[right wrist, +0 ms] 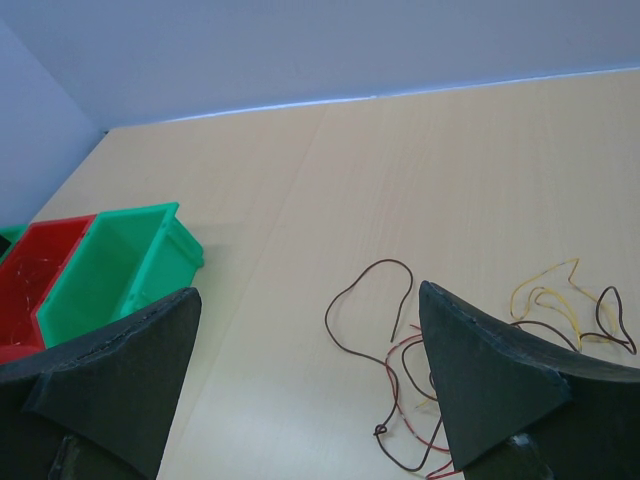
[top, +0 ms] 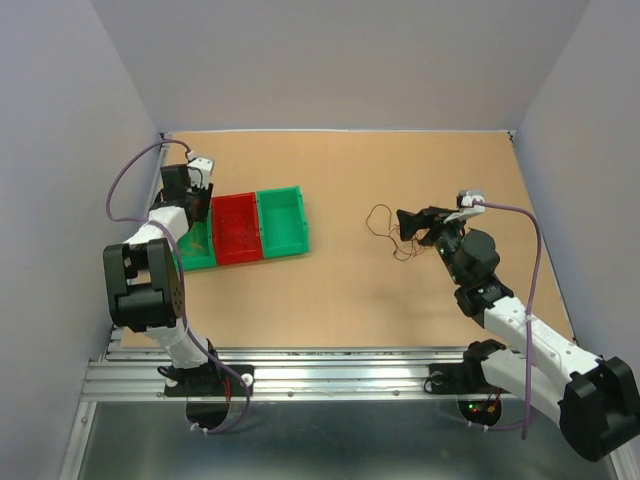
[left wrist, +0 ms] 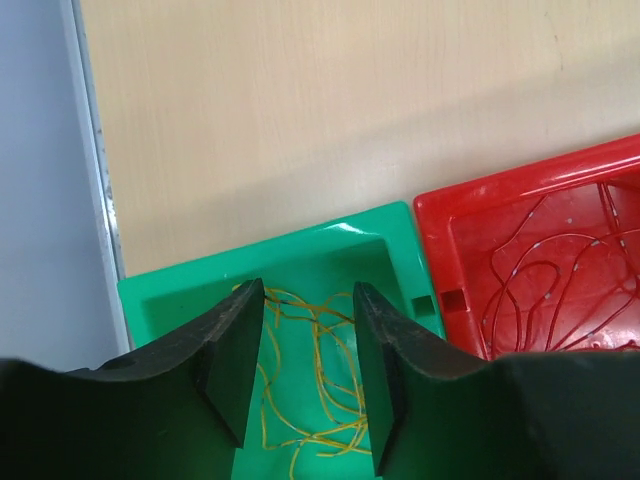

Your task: Untangle the cables

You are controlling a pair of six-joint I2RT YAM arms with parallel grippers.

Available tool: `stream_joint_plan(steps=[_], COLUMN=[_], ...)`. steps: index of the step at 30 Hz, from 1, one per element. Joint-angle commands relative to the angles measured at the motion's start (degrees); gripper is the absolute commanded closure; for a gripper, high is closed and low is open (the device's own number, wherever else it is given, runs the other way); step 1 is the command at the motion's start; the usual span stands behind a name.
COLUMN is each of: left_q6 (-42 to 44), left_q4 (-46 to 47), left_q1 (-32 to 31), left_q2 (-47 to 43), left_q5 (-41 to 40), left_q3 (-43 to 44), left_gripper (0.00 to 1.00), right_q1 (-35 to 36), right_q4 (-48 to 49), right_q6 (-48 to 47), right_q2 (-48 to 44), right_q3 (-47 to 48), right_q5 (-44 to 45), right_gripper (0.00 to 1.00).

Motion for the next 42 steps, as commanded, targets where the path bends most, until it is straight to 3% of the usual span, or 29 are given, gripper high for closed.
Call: stream_joint_plan(steps=[1, 3, 6, 12, 13, 25, 27, 28, 31, 37, 42], left_q6=[-0.4, -0.3, -0.1, 0.5, 0.7, 1.1, 1.0, 0.7, 0.4, 0.5, 0.3], left_q4=[5.2, 6.5, 7.8, 9.7, 9.9, 10.7, 10.8, 10.7, 10.4, 7.7, 5.2], left_q1=[0.2, 0.2, 0.2, 0.2, 0.2, 0.4, 0.4, 0.5, 0.4, 0.5, 0.3], left_q2=[-1.4, -2.1, -2.7, 0.1, 1.2, 3.1, 1.8, 0.9, -5.4, -12.4, -17.9], left_q5=[-1.7, -3.7, -4.5, -6.1, -6.8, -8.1, -7.9, -7.4, -6.7, -5.2, -4.3], left_q3=[-3.0, -4.4, -6.4, -8.2, -8.5, -10.4, -10.4, -10.3, -10.4, -9.4, -7.9], left_gripper=[0.55, 0.6, 0.77, 0.92, 1.0, 1.0, 0.93, 0.81, 0.67, 0.48, 0.4], right_q1=[-0.2, -0.1, -0.2, -0.2, -0.2, -0.2, -0.2, -0.2, -0.2, -0.2, -0.2], right_q4=[1.1, 1.1, 1.1, 1.1, 1.1, -1.0, -1.6, -2.0, -2.6, -3.6, -8.1], right_q6=[-0.7, -0.3, -0.2, -0.4, -0.4, 0.0, 0.5, 0.7, 1.0, 1.2, 3.4], right_q2=[-1.0, -1.1, -0.9, -1.0, -1.0, 0.2, 0.9, 1.6, 2.3, 1.5, 3.9], right_q3=[-1.6, -1.5, -1.5, -1.5, -1.5, -0.2, 0.4, 0.8, 1.4, 1.3, 3.5], right_q5=[0.0, -0.4, -0.5, -0.4, -0.4, -0.1, 0.6, 1.1, 1.7, 2.8, 8.3], right_gripper=[0.05, 0.05, 0.05, 0.05, 0.05, 0.05, 0.05, 0.05, 0.05, 0.05, 0.05])
